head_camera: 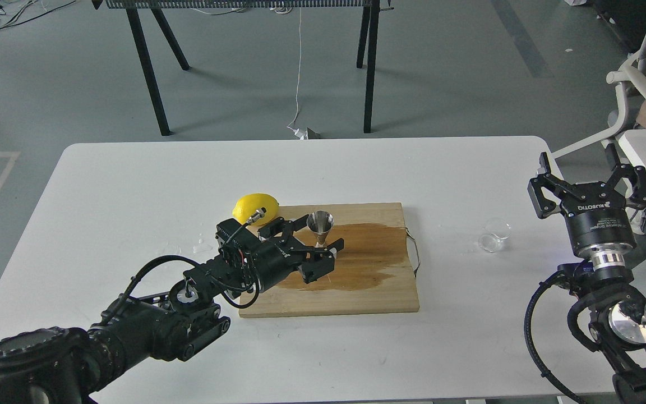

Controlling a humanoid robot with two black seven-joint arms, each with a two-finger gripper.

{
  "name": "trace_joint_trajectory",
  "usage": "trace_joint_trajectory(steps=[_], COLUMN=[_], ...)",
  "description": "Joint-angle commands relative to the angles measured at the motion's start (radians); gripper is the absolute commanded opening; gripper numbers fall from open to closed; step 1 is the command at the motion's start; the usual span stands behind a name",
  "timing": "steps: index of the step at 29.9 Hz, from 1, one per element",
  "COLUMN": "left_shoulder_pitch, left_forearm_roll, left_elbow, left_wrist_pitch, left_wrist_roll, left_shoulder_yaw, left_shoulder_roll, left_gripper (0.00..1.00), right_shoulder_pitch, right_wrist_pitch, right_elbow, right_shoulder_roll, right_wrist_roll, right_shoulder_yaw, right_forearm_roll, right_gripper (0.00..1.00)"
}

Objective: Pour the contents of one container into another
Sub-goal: 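Lower the held jigger onto the middle of the cutting board, then open the left hand and pull it back from the jigger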

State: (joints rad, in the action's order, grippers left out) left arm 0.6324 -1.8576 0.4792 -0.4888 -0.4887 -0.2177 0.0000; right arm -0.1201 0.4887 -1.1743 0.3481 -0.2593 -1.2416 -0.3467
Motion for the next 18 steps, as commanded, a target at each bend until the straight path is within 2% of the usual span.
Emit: trace_joint_trajectory(steps=[1,18], left_shoulder_pitch=[-0.011,-0.048], left_forearm_roll=[0.000,0.000], left_elbow=[-0.001,0.047], left_wrist_pitch=[0.000,0.000], left_wrist_roll=[0.000,0.000], left_shoulder_yaw=[0.000,-0.006], left_shoulder_roll=[0.000,0.011], left_gripper=[0.99,0.99], right_shoulder_pitch=[0.003,0.003], right_wrist_pitch=[0.000,0.000], right_elbow=[-0.002,-0.002], right_shoulder_roll=[0.000,0.000], right_wrist_roll=[0.000,0.000], right_shoulder_yaw=[-0.001,0.001], right_forearm_roll=[0.000,0.000], right_gripper=[0.99,0.99])
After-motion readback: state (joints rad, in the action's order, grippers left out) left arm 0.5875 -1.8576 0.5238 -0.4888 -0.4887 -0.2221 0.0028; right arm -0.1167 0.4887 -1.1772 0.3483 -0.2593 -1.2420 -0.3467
